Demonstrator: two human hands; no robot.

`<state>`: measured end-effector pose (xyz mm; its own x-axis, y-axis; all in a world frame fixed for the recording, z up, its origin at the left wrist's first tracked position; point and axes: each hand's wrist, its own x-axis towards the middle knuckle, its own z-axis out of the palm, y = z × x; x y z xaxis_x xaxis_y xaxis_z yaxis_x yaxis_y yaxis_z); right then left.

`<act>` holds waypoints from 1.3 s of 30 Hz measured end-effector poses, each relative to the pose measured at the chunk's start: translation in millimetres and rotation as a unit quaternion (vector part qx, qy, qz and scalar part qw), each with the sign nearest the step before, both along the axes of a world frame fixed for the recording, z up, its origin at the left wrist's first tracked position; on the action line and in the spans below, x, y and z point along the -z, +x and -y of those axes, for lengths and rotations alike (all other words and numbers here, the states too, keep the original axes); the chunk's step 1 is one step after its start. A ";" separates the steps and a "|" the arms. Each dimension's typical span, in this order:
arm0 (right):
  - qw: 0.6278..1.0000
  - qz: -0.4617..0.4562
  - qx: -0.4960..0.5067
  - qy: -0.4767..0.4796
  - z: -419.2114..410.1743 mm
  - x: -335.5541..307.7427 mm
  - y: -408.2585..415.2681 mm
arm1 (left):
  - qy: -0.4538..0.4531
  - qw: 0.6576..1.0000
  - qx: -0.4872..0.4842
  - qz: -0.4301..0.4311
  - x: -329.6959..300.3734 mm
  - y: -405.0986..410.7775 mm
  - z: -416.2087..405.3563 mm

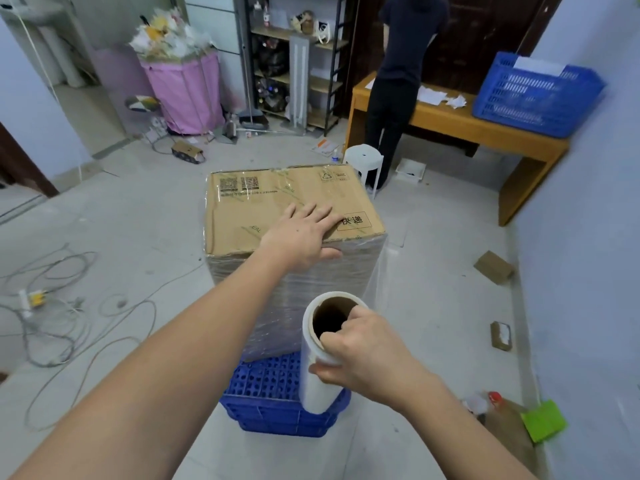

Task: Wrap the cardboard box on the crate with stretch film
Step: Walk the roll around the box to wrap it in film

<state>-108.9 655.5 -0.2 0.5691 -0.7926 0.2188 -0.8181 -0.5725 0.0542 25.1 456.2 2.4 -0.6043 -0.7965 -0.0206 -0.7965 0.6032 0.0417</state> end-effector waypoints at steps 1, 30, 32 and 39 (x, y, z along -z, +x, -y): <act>1.000 -0.002 0.007 0.002 1.0 -1.8 0.9 | -0.002 1.000 -0.001 0.001 -0.5 -0.3 0.5; 0.938 0.040 0.330 0.098 -28.0 -34.0 77.7 | 0.001 0.996 0.005 -0.093 -7.4 6.9 -9.8; 0.924 0.046 0.365 0.103 -20.5 -35.8 85.8 | 0.019 0.994 0.021 -0.107 -10.4 7.5 -8.8; 0.863 0.085 0.478 0.136 -2.7 -32.7 109.0 | 0.123 0.969 0.215 -0.017 -35.9 75.4 21.2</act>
